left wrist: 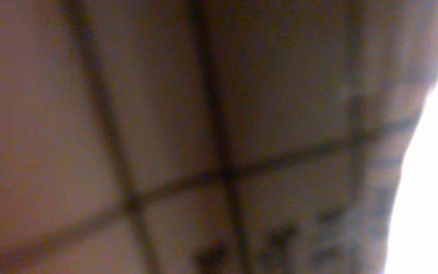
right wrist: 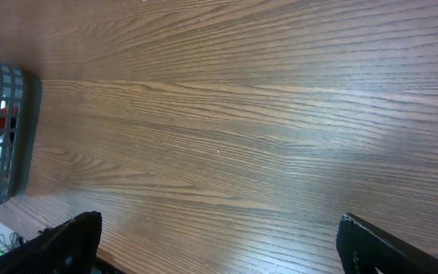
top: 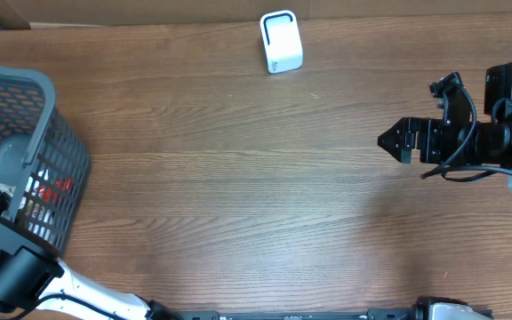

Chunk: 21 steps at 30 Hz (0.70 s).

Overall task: Scan the item barcode
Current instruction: 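Grasp the orange-and-clear pasta packet in the basket with the left gripper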

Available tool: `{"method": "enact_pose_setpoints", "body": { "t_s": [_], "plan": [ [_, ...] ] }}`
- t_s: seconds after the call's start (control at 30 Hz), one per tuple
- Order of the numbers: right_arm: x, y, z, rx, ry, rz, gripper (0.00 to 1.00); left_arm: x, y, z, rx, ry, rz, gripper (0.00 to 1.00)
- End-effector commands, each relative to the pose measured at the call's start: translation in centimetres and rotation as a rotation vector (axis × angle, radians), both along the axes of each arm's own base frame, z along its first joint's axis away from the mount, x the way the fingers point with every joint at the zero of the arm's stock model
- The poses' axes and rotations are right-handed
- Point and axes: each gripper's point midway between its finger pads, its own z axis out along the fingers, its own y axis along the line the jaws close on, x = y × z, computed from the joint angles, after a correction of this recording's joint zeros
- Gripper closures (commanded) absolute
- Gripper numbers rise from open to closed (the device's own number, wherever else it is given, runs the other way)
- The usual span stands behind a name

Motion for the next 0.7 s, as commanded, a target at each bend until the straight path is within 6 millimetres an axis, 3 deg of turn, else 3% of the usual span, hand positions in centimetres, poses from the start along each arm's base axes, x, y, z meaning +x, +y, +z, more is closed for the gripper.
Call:
{"method": "enact_pose_setpoints", "body": {
  "t_s": [0.0, 0.37, 0.53, 0.67],
  "plan": [
    [0.3, 0.1, 1.0, -0.007, -0.039, 0.01, 0.0, 2.2, -0.6, 2.4, -0.045, -0.167, 0.098, 0.96],
    [0.4, 0.1, 1.0, -0.008, -0.047, 0.01, 0.0, 1.0, 0.8, 6.6, 0.127, -0.156, 0.089, 0.96],
    [0.6, 0.1, 1.1, -0.008, -0.055, 0.01, 0.0, 0.5, 1.2, 9.5, 0.225, -0.168, 0.056, 0.96],
    [0.6, 0.1, 1.1, -0.008, -0.056, 0.01, 0.0, 1.4, 2.3, 13.2, 0.362, -0.243, -0.086, 0.96]
  ]
}}
